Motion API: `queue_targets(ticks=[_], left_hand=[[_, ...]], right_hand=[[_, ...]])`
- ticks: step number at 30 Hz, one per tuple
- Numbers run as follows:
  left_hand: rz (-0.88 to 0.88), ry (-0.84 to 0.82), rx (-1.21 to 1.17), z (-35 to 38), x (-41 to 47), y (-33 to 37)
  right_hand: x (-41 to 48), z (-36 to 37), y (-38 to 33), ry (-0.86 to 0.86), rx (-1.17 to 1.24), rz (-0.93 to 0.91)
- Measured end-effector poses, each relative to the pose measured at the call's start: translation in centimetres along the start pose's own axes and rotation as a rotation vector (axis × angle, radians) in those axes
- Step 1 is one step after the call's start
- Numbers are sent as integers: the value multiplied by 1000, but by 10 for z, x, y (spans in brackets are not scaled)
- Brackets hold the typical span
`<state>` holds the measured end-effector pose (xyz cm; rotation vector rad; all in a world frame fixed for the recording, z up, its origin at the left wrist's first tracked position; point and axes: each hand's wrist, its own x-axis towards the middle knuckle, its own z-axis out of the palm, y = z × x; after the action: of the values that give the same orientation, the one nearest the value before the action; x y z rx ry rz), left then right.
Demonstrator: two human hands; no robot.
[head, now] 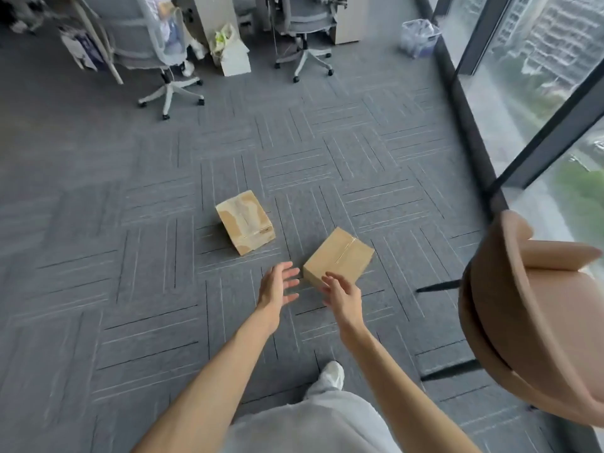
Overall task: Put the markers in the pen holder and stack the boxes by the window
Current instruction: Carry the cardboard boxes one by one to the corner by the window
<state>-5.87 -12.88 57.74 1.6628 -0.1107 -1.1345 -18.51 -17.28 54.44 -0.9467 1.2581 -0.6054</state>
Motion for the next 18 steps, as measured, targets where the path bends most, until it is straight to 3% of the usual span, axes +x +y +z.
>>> queue_targets(ticks=[11,18], left_hand=[[-136,-176,210,93,146,58],[-218,-324,385,108,259,82]], right_hand=[[124,-29,-55,334,45,47],[208,-4,-57,500,-32,150]])
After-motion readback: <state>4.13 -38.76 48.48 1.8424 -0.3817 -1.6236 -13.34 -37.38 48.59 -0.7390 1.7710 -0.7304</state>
